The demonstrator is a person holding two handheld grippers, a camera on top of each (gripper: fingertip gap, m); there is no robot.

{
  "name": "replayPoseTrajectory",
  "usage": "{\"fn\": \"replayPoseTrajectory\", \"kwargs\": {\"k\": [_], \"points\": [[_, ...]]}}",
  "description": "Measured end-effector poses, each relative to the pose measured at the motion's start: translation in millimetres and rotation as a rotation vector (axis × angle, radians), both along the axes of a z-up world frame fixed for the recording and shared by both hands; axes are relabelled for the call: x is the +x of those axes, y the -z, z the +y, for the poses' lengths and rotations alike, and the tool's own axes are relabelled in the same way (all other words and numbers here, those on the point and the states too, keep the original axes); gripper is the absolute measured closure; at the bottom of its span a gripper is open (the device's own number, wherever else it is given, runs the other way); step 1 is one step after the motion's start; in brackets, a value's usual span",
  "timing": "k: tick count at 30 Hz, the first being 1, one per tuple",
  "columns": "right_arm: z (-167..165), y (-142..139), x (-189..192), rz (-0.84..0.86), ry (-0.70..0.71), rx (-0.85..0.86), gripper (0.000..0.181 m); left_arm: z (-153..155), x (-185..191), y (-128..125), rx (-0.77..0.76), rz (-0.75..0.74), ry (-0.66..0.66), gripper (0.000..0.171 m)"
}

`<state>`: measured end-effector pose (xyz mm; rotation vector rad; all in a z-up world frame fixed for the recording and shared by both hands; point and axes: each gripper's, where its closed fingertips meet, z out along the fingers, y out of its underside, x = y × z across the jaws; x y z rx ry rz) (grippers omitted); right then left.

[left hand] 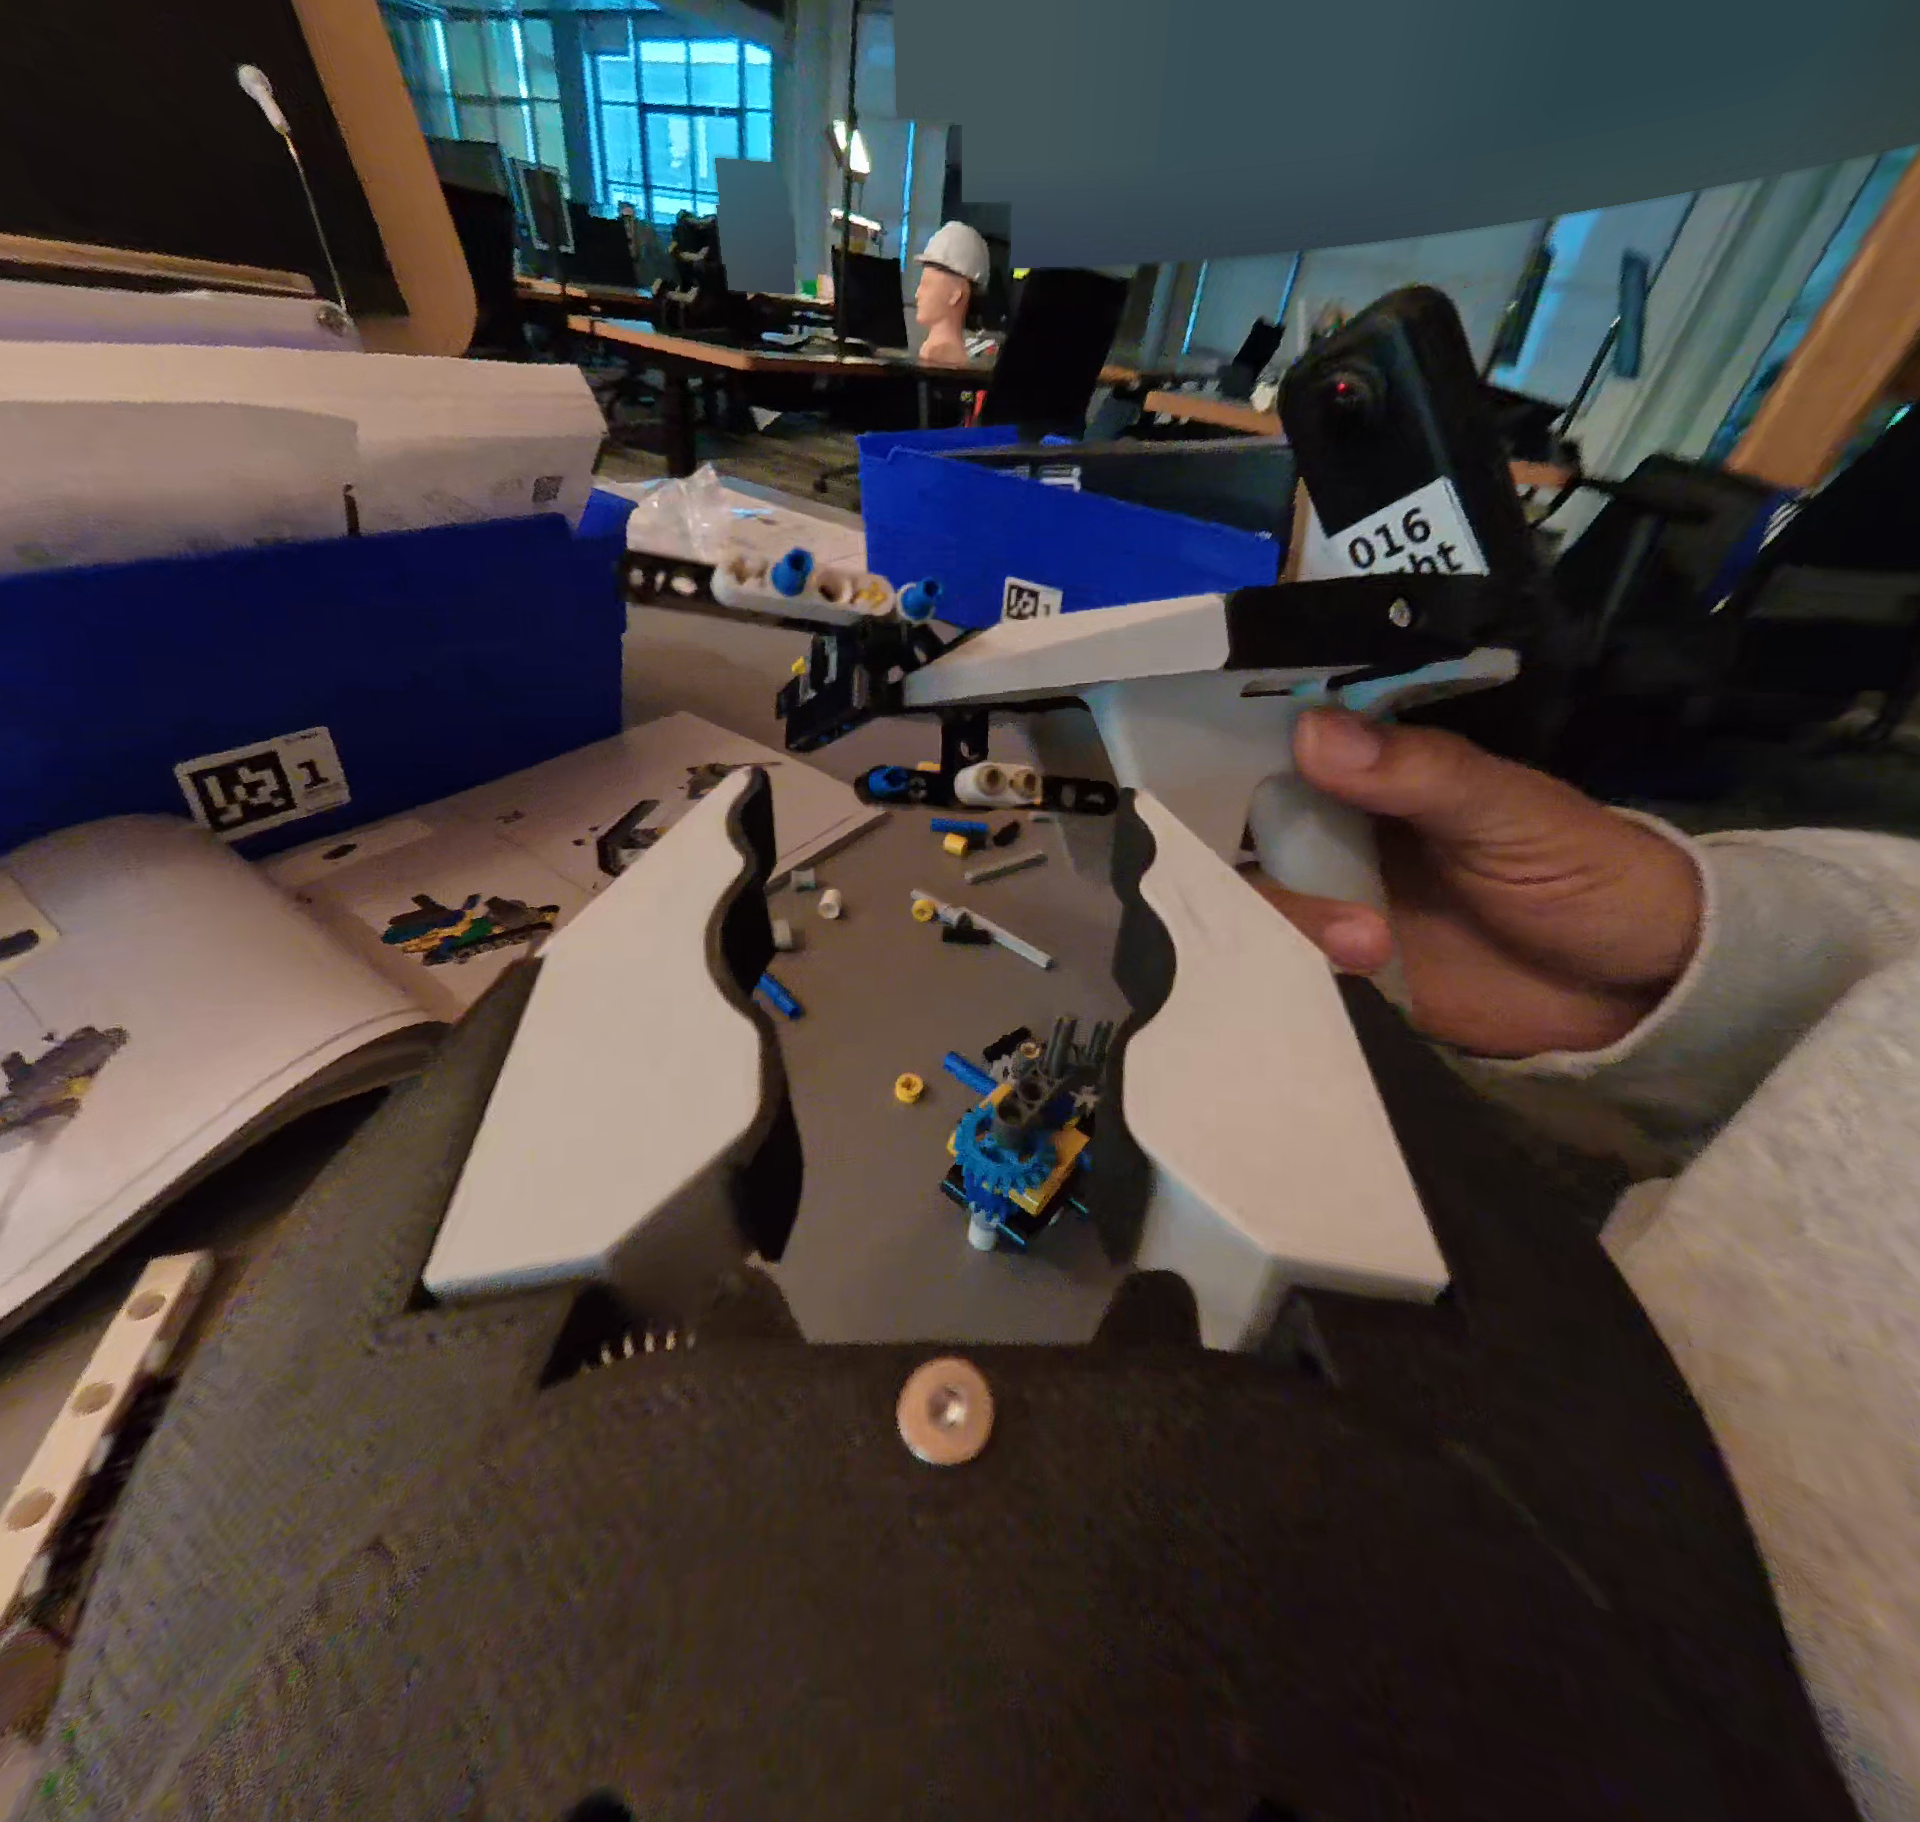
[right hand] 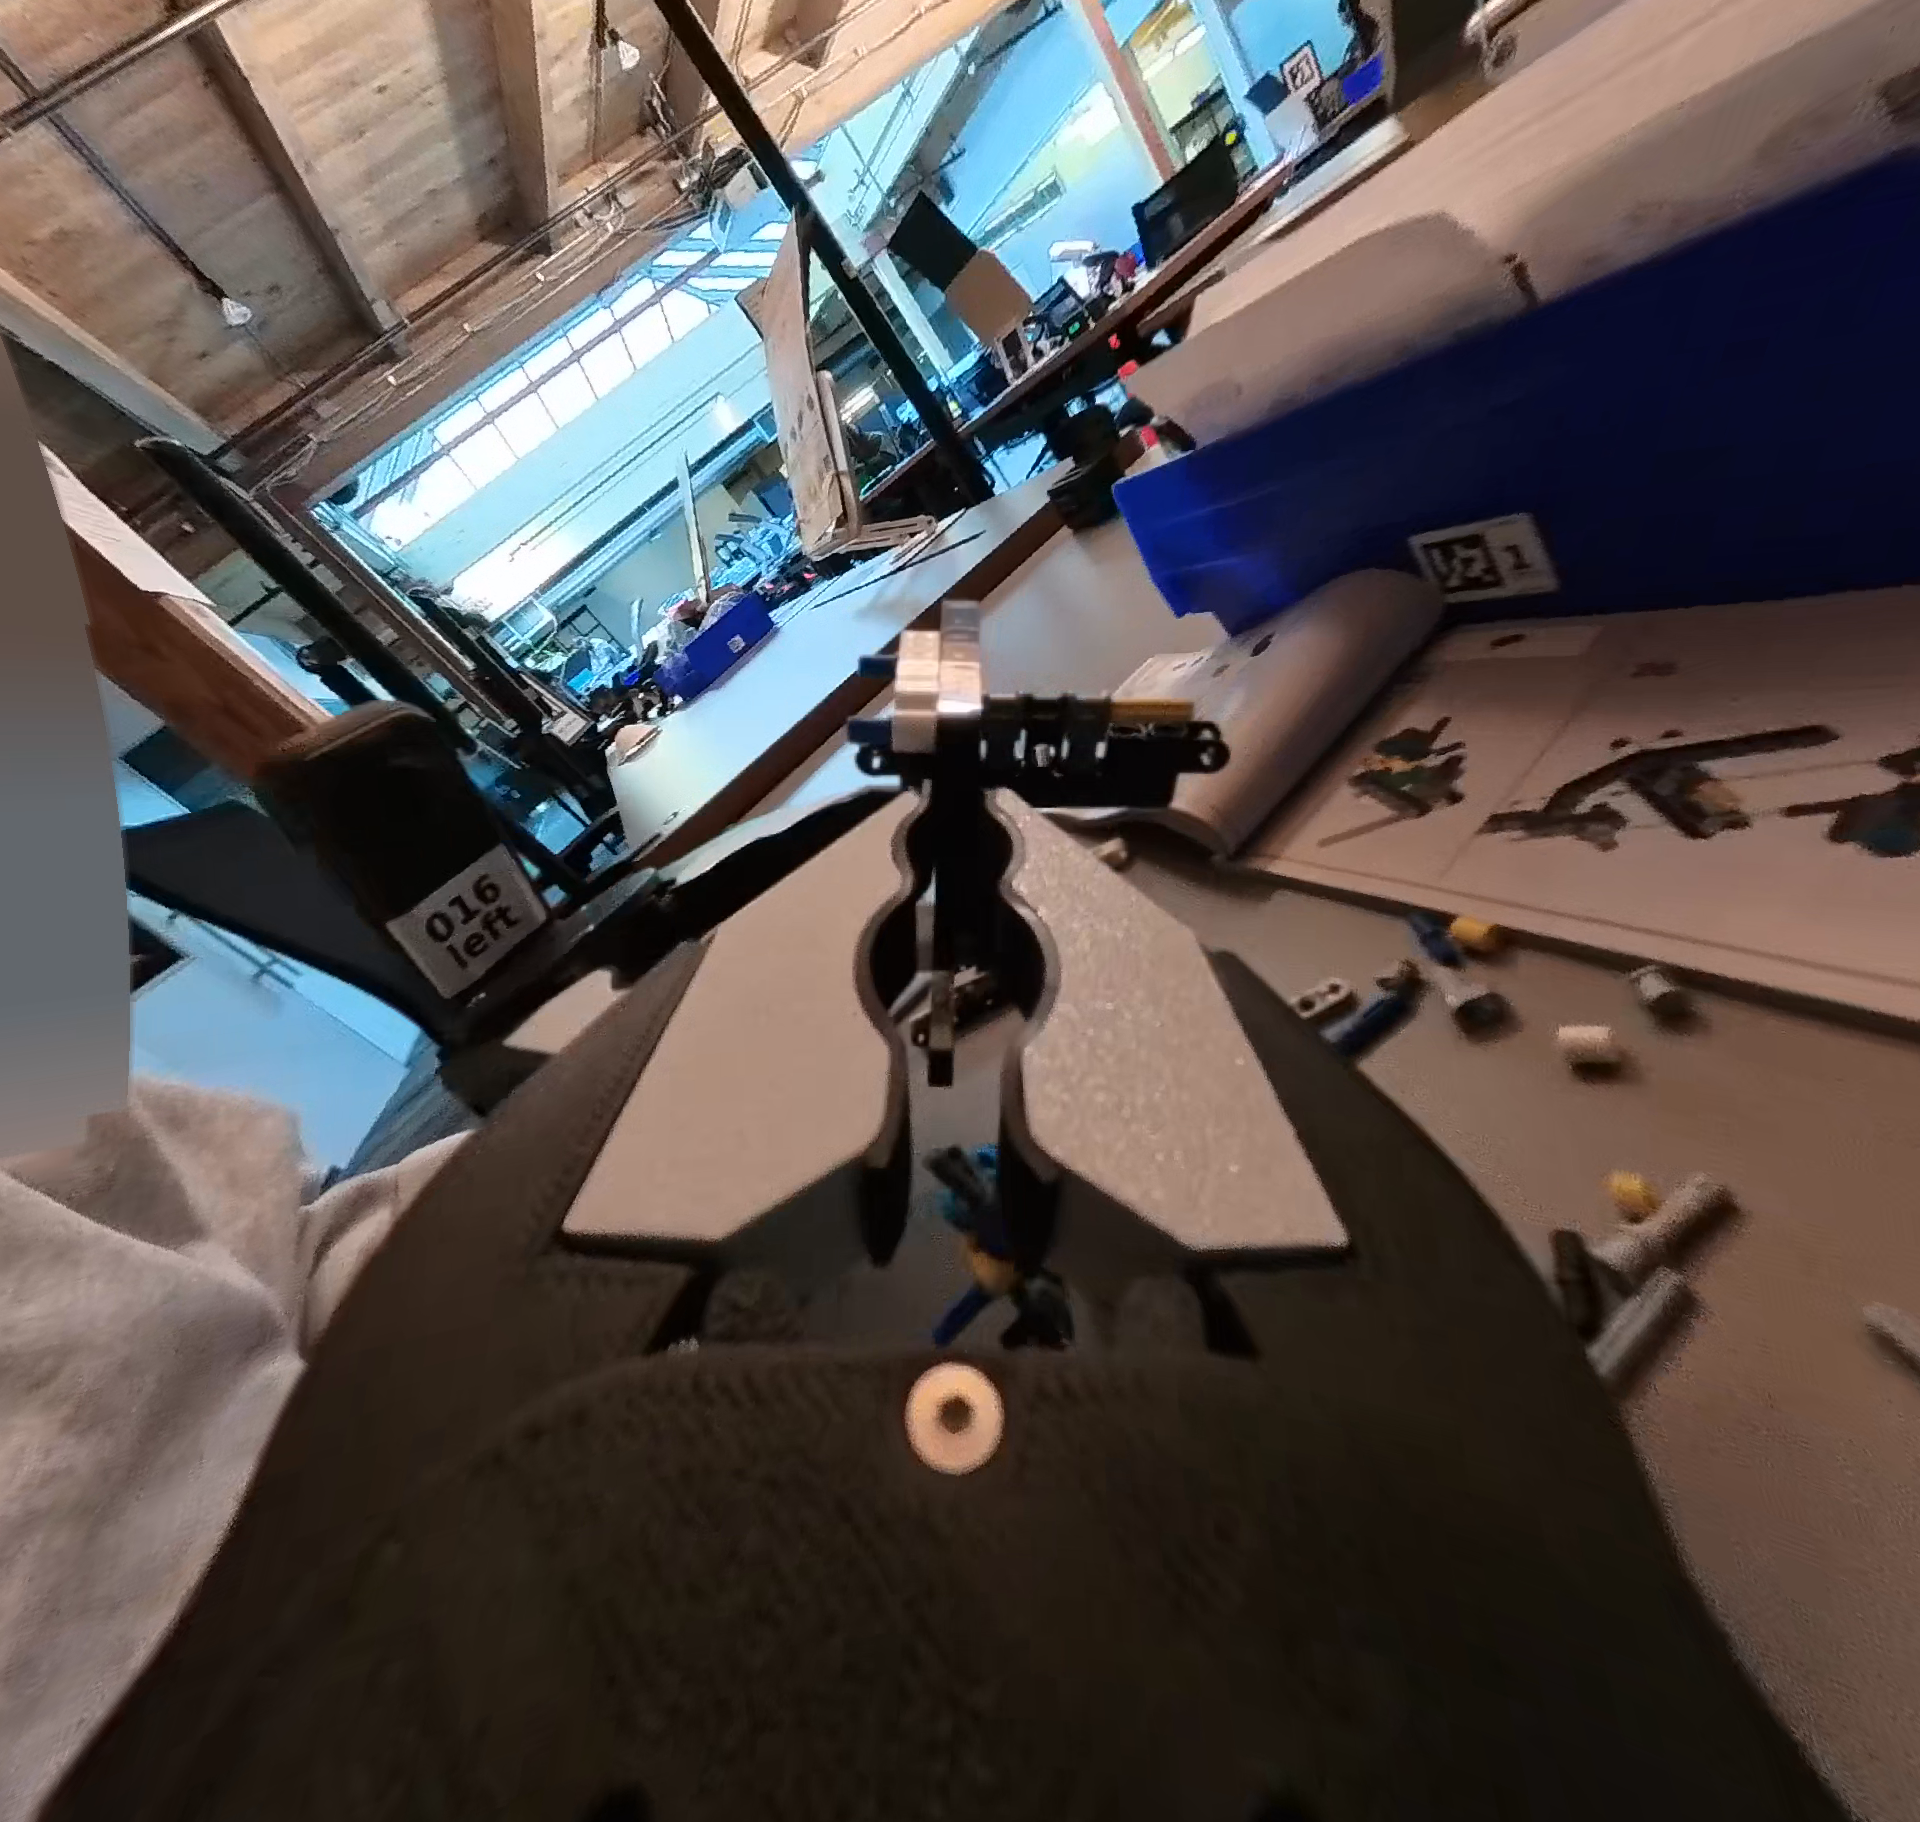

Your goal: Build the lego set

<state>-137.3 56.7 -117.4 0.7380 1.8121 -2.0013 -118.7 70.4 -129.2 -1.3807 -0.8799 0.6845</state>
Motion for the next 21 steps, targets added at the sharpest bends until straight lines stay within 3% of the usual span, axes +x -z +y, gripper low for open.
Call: {"fn": "replayPoseTrajectory", "kwargs": {"k": [10, 14, 21], "points": [[-5.6, -3.2, 11.0, -0.198, -0.053, -0.104, 0.176, 3.9, 2.7, 0.8, -0.112, 0.038, -0.03, 0.114], [-3.0, -4.2, 8.6, -0.282, -0.08, -0.154, 0.173, 3.0, 4.1, -0.7, -0.132, 0.066, -0.032, 0.128], [-2.9, -6.5, 7.2, -0.425, -0.115, -0.246, 0.176, 10.4, 2.1, 7.8, -0.175, 0.037, -0.03, 0.104]]}}
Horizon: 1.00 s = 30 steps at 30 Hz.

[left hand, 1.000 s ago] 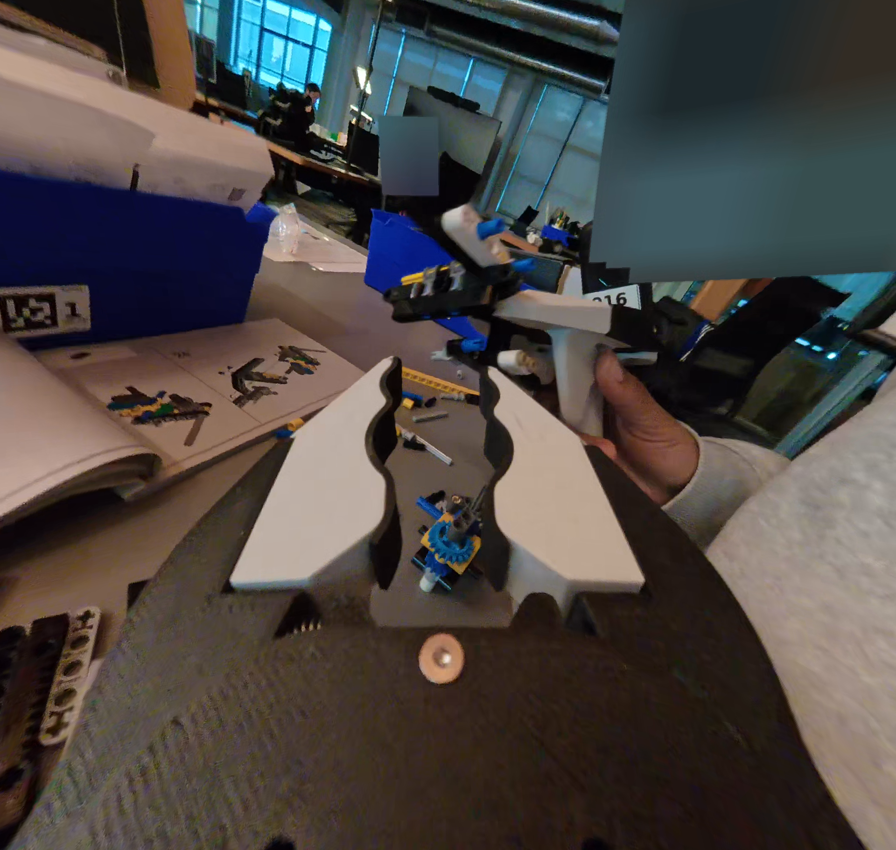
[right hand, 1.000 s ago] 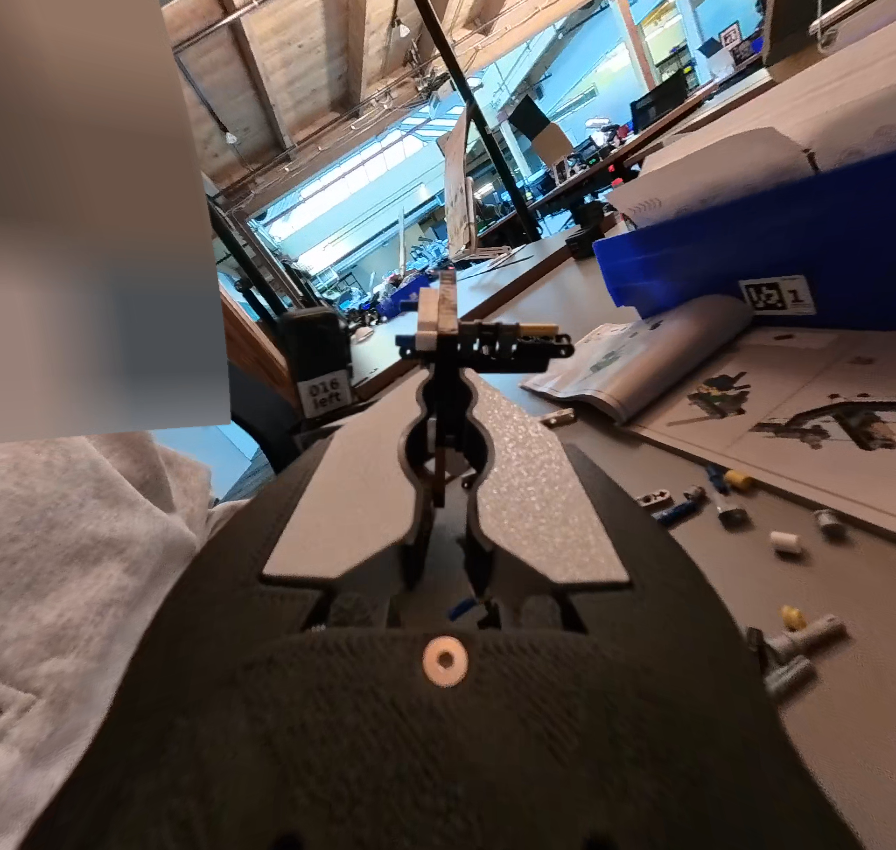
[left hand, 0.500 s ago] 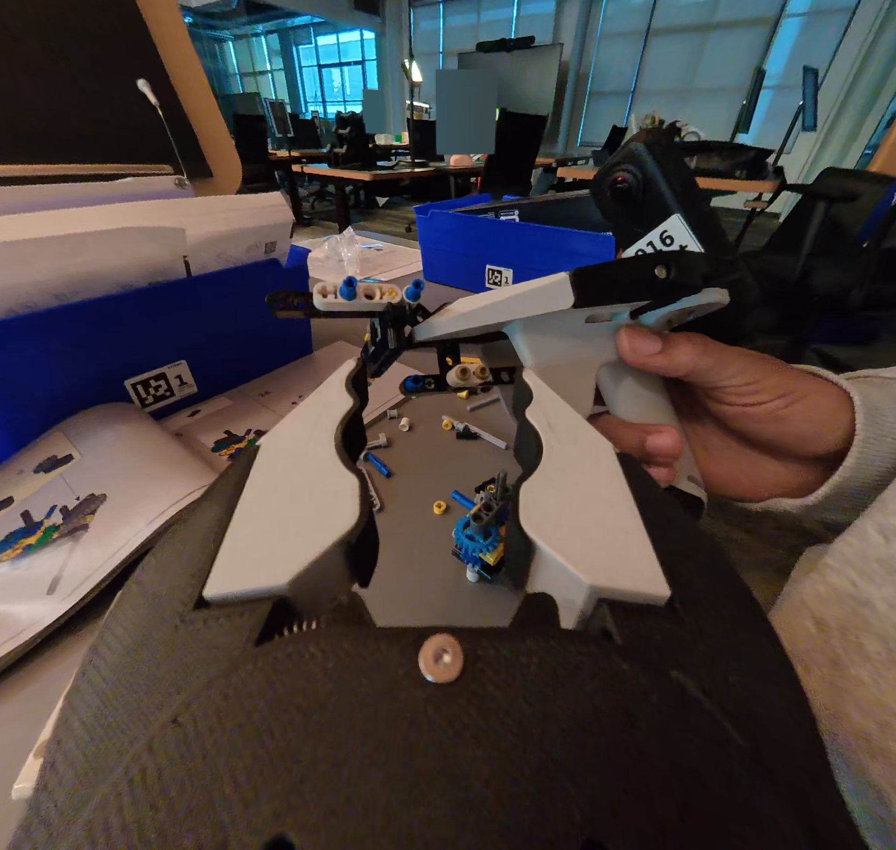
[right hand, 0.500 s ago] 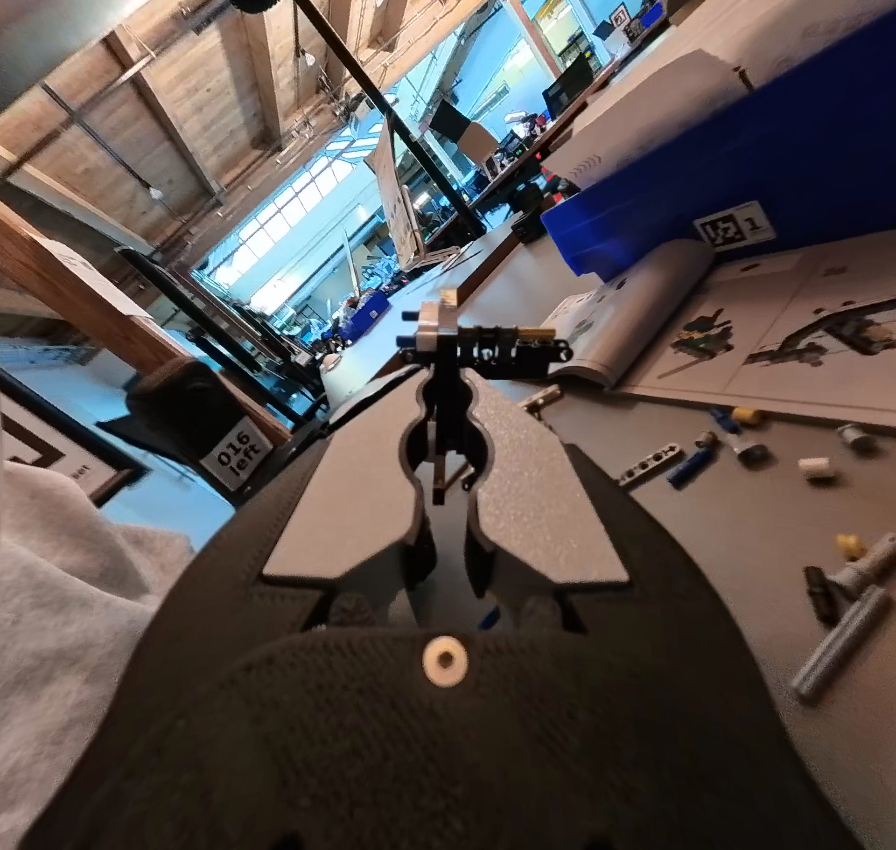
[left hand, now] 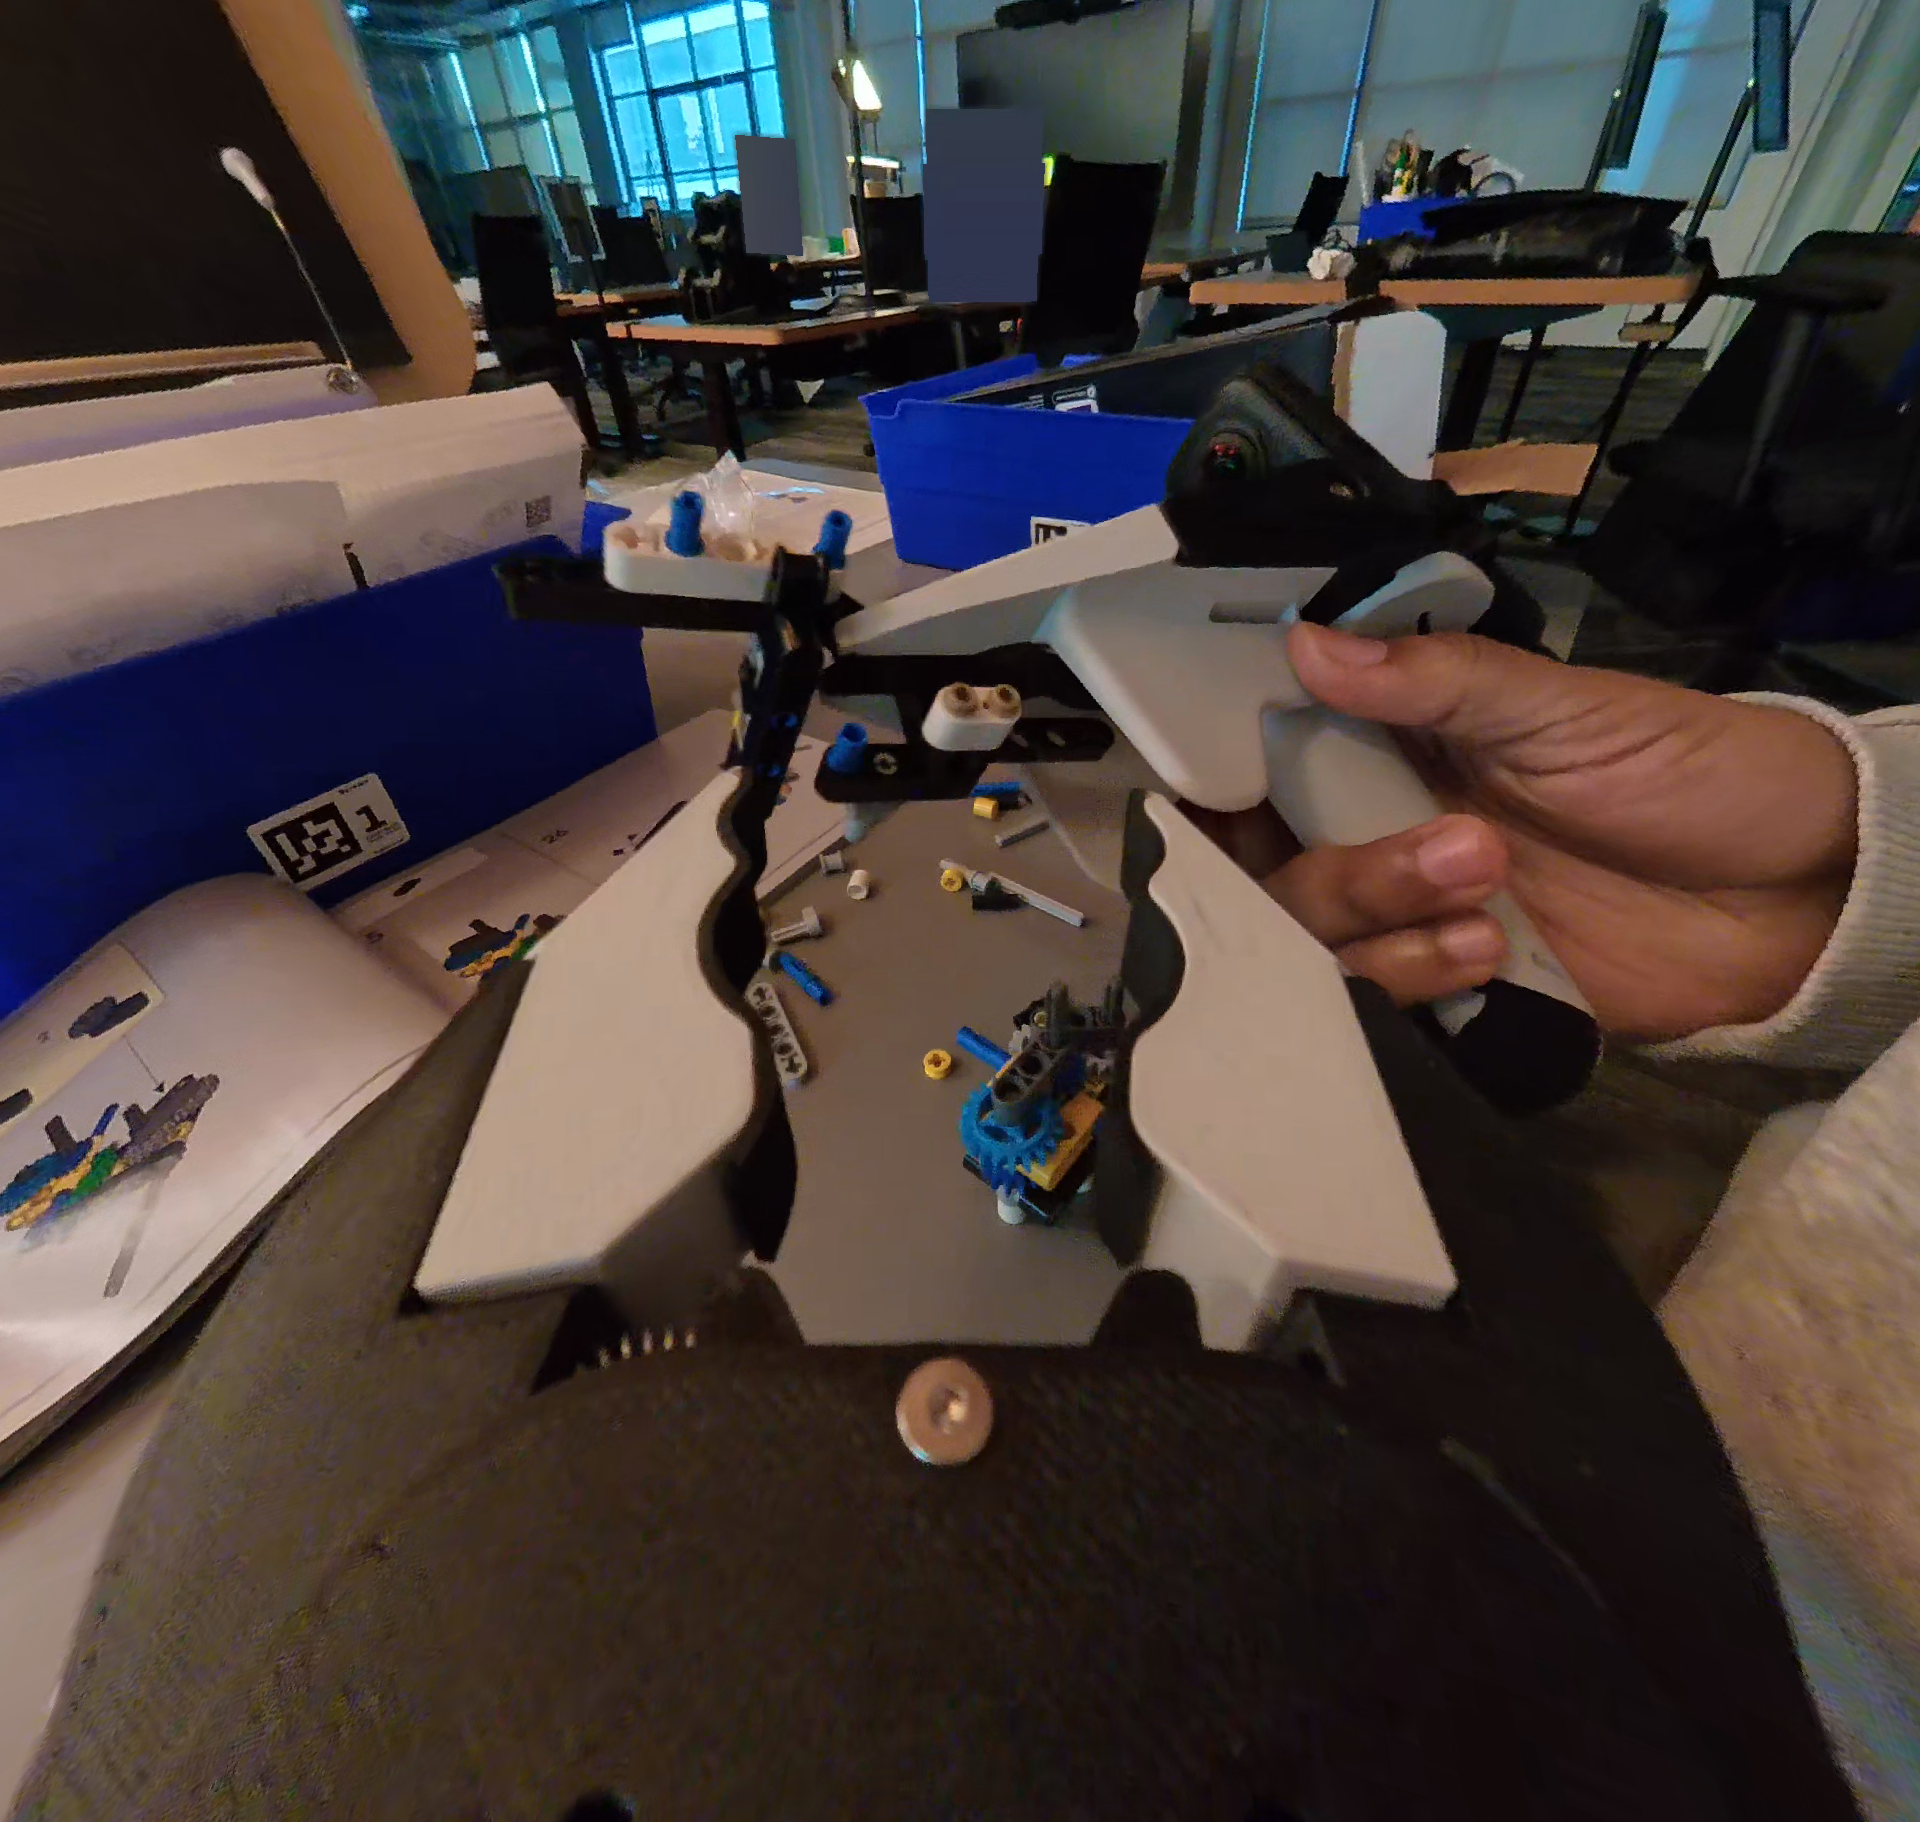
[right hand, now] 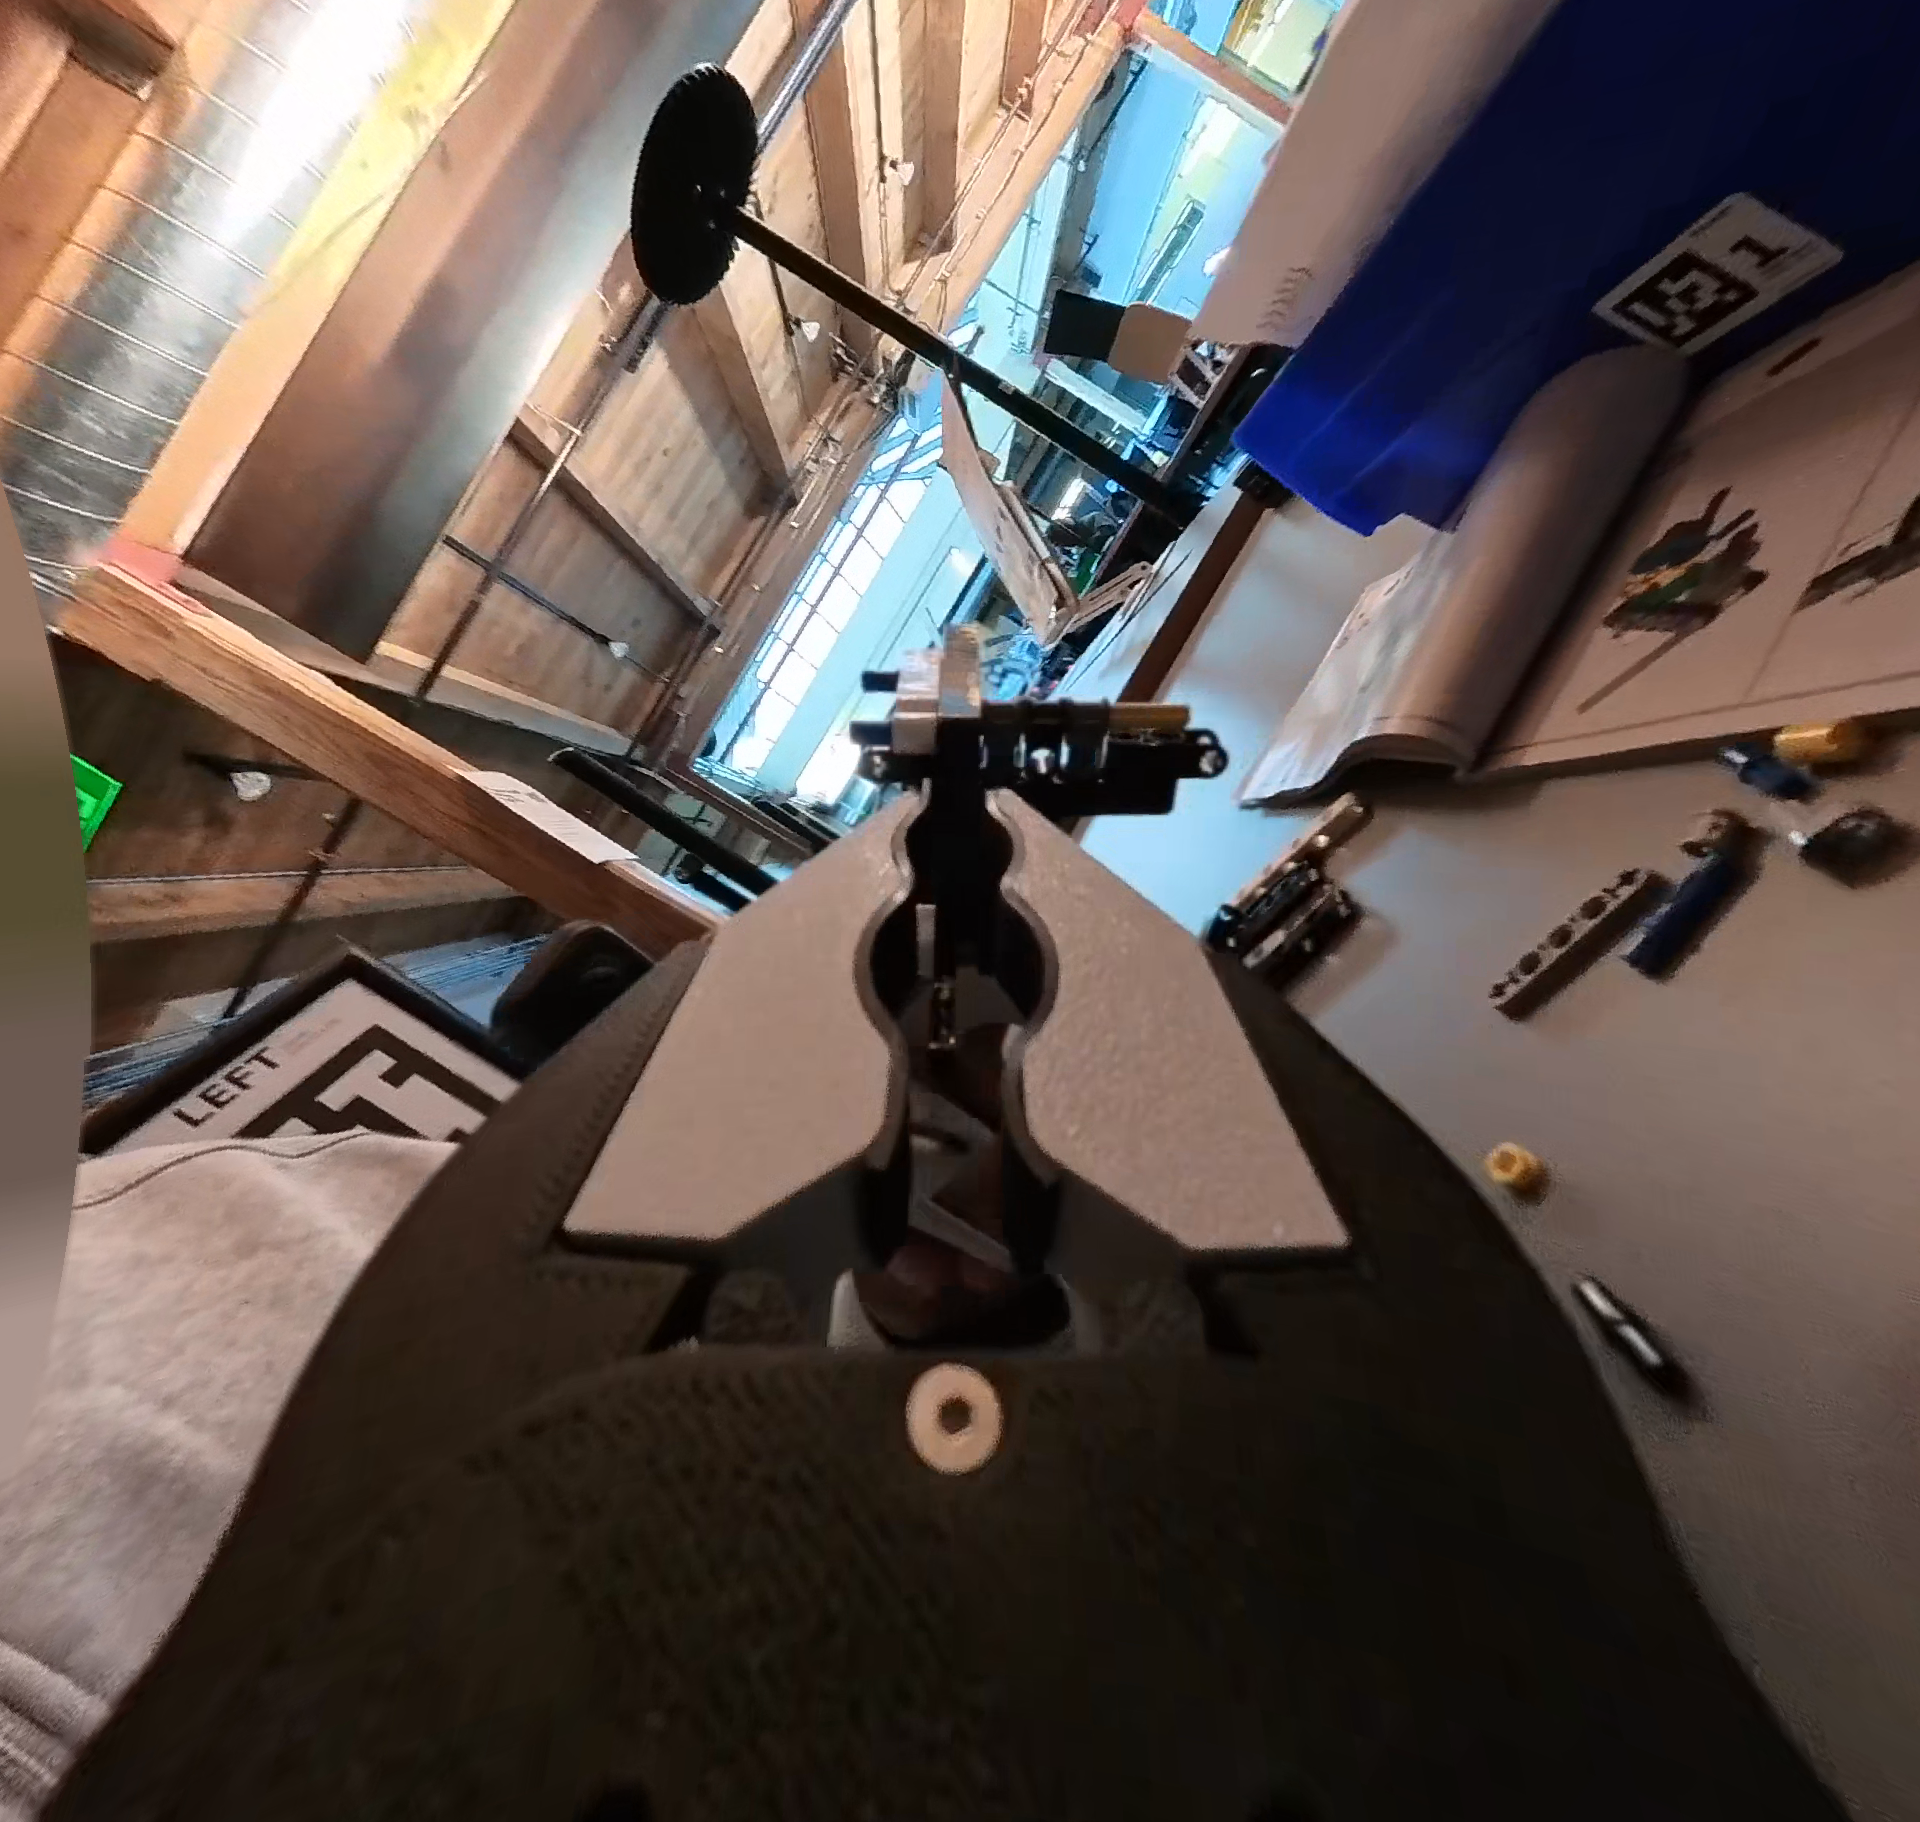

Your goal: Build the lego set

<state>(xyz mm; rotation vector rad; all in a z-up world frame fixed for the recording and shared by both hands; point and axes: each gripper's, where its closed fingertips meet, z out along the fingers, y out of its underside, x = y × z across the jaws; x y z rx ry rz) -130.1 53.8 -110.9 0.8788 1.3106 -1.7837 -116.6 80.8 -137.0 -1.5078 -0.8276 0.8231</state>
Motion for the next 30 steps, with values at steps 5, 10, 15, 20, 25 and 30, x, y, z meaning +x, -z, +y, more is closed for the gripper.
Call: {"fn": "replayPoseTrajectory", "kwargs": {"k": [5, 10, 15, 20, 25, 30], "points": [[-2.1, -7.5, 10.6, -0.061, -0.088, -0.085, 0.176, 0.7, 5.4, -10.1, -0.064, 0.1, -0.03, 0.115], [-1.2, -7.9, 10.8, -0.125, -0.119, -0.126, 0.177, 0.9, 5.8, -9.2, -0.097, 0.117, -0.04, 0.115], [-2.5, -7.9, 12.5, -0.156, -0.137, -0.132, 0.176, 4.2, 4.3, -2.1, -0.172, 0.117, -0.054, 0.104], [-4.0, -9.2, 17.1, -0.119, -0.149, -0.114, 0.176, -0.2, 5.8, -10.6, -0.146, 0.149, -0.072, 0.108], [-3.7, -5.1, 16.1, -0.119, -0.156, -0.099, 0.175, -0.5, 6.7, -10.6, -0.108, 0.131, -0.039, 0.111], [-3.5, -5.4, 17.8, -0.125, -0.177, -0.103, 0.174, -0.9, 8.8, -14.8, -0.094, 0.148, -0.029, 0.111]]}}
